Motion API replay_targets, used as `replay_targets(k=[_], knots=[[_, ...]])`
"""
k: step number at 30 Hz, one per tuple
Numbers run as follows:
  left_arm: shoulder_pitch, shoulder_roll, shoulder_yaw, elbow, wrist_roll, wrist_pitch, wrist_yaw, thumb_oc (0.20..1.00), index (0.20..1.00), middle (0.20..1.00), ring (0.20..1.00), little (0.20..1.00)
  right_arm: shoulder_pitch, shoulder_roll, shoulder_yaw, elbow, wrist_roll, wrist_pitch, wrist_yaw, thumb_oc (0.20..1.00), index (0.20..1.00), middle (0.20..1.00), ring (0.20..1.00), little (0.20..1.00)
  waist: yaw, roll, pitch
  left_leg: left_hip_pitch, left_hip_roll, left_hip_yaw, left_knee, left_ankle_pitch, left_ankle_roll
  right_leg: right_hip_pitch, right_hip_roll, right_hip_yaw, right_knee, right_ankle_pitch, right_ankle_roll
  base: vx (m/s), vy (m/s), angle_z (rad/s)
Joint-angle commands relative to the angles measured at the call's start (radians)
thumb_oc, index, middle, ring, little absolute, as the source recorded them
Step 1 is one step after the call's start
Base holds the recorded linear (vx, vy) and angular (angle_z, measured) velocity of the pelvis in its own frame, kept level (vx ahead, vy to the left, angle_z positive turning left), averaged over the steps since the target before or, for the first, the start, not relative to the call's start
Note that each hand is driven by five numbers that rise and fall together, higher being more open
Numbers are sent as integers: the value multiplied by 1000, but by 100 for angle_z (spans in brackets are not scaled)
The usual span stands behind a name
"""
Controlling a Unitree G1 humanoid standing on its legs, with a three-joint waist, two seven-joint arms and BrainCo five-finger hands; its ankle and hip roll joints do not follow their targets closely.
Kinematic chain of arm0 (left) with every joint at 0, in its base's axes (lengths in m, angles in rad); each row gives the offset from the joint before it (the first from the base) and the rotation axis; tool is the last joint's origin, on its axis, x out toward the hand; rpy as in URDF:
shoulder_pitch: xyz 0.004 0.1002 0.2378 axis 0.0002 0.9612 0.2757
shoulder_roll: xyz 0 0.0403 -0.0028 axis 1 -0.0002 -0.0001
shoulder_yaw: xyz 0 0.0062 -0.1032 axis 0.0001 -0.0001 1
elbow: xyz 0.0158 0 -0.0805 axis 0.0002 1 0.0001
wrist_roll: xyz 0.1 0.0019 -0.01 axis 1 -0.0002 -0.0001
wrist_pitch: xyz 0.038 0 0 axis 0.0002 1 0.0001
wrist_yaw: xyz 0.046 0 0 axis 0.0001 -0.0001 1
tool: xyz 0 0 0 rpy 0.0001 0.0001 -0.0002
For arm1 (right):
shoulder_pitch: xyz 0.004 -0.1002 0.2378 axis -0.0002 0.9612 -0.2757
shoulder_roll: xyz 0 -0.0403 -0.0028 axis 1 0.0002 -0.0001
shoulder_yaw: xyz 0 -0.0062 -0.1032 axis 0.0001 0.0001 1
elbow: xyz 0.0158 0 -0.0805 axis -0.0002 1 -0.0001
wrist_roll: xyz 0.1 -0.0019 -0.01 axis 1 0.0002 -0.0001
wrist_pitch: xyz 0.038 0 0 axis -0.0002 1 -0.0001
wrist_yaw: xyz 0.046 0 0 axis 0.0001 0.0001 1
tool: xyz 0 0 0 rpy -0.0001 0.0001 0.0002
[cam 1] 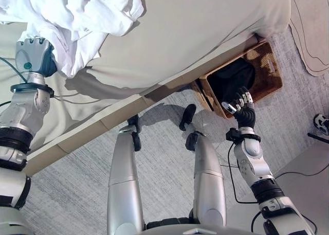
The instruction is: Pick up clothes into the bucket
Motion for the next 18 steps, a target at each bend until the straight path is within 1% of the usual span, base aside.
replay_targets(k=[1, 3, 6, 7, 10, 11, 14, 15, 16, 17, 18], knots=[[46, -124, 37, -50, -11, -81, 4, 200, 200, 200, 200, 200, 51, -38, -43, -33, 8, -37, 5, 1000, 1000, 1000, 1000, 1000, -14, 78, -77, 41, 12, -62, -68, 25, -48, 60, -51, 22, 36, -14, 107, 0, 0, 0], [95, -165, 77, -65, -48, -98, 10, 200, 200, 200, 200, 200, 60, -32, -52, -25, 4, -31, -2, 1000, 1000, 1000, 1000, 1000, -7, 82, -84, 99, 5, -61, -111, 38, -51, 118, -52, 16, -2, -2, 109, 14, -16, 1], [116, -180, 95, -69, -60, -102, 11, 200, 200, 200, 200, 200, 65, -30, -55, -24, 5, -28, -2, 1000, 1000, 1000, 1000, 1000, -6, 83, -86, 128, 3, -59, -133, 44, -53, 145, -54, 13, -21, 5, 111, 16, -16, -1], [162, -226, 127, -87, -95, -120, 15, 200, 200, 200, 200, 200, 77, -24, -63, -9, 2, -19, -4, 1000, 1000, 1000, 1000, 1000, 3, 84, -97, 182, -2, -61, -177, 57, -58, 202, -58, 5, -60, 17, 116, 58, -59, 1], [240, -285, 170, -134, -137, -147, 12, 200, 200, 200, 200, 200, 97, -20, -67, 12, -16, -3, -6, 1000, 1000, 1000, 1000, 1000, 12, 86, -103, 279, -9, -64, -243, 75, -63, 303, -62, -11, -117, 31, 118, 79, -51, 11], [278, -322, 191, -178, -172, -167, 2, 200, 200, 200, 200, 200, 103, -19, -69, 22, -23, 6, -8, 1000, 1000, 1000, 1000, 1000, 18, 88, -107, 319, -10, -67, -271, 83, -67, 348, -65, -20, -143, 38, 121, 85, -58, 8], [351, -359, 219, -265, -199, -202, -17, 200, 200, 200, 200, 200, 127, -15, -77, 38, -47, 27, -4, 1000, 1000, 1000, 1000, 1000, 30, 91, -118, 405, -12, -69, -329, 96, -72, 440, -63, -36, -201, 51, 125, 89, -57, 5], [385, -371, 229, -318, -206, -214, -32, 200, 200, 200, 200, 200, 135, -16, -80, 44, -57, 33, 0, 1000, 1000, 1000, 1000, 1000, 33, 92, -121, 439, -14, -71, -354, 105, -74, 479, -61, -45, -228, 60, 128, -3, -52, 8], [407, -381, 233, -353, -215, -227, -47, 200, 200, 200, 200, 200, 139, -18, -82, 48, -73, 40, 0, 1000, 1000, 1000, 1000, 1000, 37, 91, -121, 450, -18, -65, -372, 136, -69, 496, -66, -58, -251, 86, 118, 39, -86, 15], [453, -401, 239, -443, -238, -257, -91, 200, 200, 200, 200, 200, 144, -26, -83, 49, -127, 58, -3, 1000, 1000, 1000, 1000, 1000, 45, 94, -135, 513, -15, -65, -423, 154, -76, 560, -58, -71, -301, 99, 124, 40, -73, 17], [472, -405, 242, -472, -251, -267, -108, 200, 200, 200, 200, 200, 147, -29, -82, 50, -148, 64, -3, 1000, 1000, 1000, 1000, 1000, 47, 98, -142, 542, -15, -65, -445, 161, -79, 588, -53, -75, -322, 102, 125, 104, -65, 16]])
